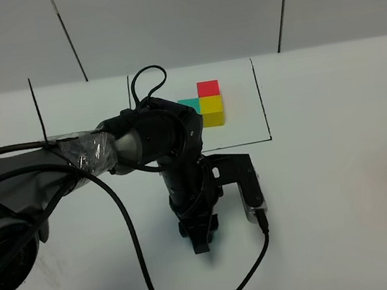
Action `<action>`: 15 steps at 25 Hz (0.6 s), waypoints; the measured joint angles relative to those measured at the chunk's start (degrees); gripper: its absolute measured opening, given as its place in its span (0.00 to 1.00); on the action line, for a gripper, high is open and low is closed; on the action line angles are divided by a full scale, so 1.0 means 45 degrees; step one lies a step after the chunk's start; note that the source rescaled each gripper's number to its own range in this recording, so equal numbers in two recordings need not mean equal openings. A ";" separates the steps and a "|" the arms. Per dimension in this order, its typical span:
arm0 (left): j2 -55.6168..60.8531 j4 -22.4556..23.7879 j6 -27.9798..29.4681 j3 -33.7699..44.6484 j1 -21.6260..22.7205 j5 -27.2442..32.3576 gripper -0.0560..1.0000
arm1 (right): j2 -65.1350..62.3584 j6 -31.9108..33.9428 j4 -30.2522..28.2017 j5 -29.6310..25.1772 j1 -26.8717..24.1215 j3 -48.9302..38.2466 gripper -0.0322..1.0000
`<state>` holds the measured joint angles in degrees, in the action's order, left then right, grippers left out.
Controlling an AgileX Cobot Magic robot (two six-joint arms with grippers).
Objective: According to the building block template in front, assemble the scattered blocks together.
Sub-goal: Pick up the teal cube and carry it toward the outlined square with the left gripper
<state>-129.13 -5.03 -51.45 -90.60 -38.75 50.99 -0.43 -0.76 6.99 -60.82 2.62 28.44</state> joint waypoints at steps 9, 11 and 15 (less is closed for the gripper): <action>0.1054 0.0066 0.0805 0.0000 0.0000 0.0355 0.80 | 0.0000 0.0000 0.0000 0.0000 0.0000 0.0000 0.03; 0.1846 0.0216 0.1147 0.0000 0.0000 0.0400 0.81 | 0.0000 0.0000 0.0000 0.0000 0.0000 0.0000 0.03; 0.3666 0.1118 0.2451 0.0000 0.0000 0.0349 0.82 | 0.0000 0.0000 0.0000 0.0000 0.0000 0.0000 0.03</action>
<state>-112.63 0.00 -40.42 -90.60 -38.75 52.56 -0.43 -0.76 6.99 -60.82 2.62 28.44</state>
